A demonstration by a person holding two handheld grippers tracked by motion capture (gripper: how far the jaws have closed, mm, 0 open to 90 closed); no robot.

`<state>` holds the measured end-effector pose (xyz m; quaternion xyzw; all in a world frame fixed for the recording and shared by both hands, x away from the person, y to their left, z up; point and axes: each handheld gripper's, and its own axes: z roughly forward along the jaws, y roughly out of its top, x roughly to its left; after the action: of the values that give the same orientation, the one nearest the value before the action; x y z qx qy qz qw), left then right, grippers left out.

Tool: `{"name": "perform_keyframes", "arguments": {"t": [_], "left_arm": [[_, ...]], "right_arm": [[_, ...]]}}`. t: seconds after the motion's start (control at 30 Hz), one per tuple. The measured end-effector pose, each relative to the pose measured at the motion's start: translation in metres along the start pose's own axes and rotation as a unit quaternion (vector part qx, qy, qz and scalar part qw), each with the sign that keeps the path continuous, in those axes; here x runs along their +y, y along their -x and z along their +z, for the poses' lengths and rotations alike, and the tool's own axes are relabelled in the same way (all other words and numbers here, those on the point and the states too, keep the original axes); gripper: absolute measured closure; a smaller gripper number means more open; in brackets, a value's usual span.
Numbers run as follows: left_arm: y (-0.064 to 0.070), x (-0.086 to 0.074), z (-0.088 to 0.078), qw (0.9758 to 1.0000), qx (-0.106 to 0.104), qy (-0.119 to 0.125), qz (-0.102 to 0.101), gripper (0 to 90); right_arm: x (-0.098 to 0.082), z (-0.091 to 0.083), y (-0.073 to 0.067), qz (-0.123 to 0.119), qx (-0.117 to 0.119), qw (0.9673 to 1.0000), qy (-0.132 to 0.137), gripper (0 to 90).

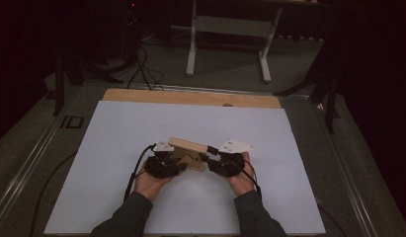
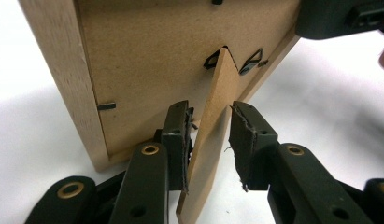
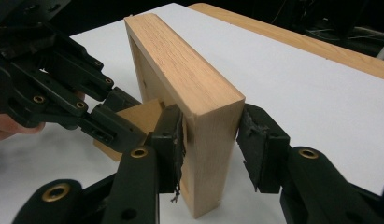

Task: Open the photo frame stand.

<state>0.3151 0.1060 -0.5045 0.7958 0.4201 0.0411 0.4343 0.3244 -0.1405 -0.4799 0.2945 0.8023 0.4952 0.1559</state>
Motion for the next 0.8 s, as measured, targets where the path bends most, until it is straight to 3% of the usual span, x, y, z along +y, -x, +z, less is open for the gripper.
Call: {"name": "perform_keyframes", "arguments": {"t": [0.07,0.37,0.67,0.8], "left_arm": [[-0.001,-0.002,-0.002,0.9999,-0.011,0.003,-0.008,66.0],[-0.001,-0.012,-0.007,0.9997,-0.020,0.006,-0.013,63.1],[0.000,-0.020,-0.014,0.9995,-0.025,0.009,-0.016,62.9],[-0.002,-0.025,-0.018,0.9991,-0.030,0.012,-0.026,62.9]], "right_arm": [[-0.001,-0.001,-0.002,-0.001,0.002,1.0000,-0.001,59.8],[-0.005,-0.004,-0.004,0.012,0.027,0.9996,-0.003,57.3],[-0.005,-0.006,-0.007,0.004,0.036,0.9993,-0.006,55.8],[-0.006,-0.007,-0.009,0.003,0.042,0.9991,-0.006,54.3]]}}
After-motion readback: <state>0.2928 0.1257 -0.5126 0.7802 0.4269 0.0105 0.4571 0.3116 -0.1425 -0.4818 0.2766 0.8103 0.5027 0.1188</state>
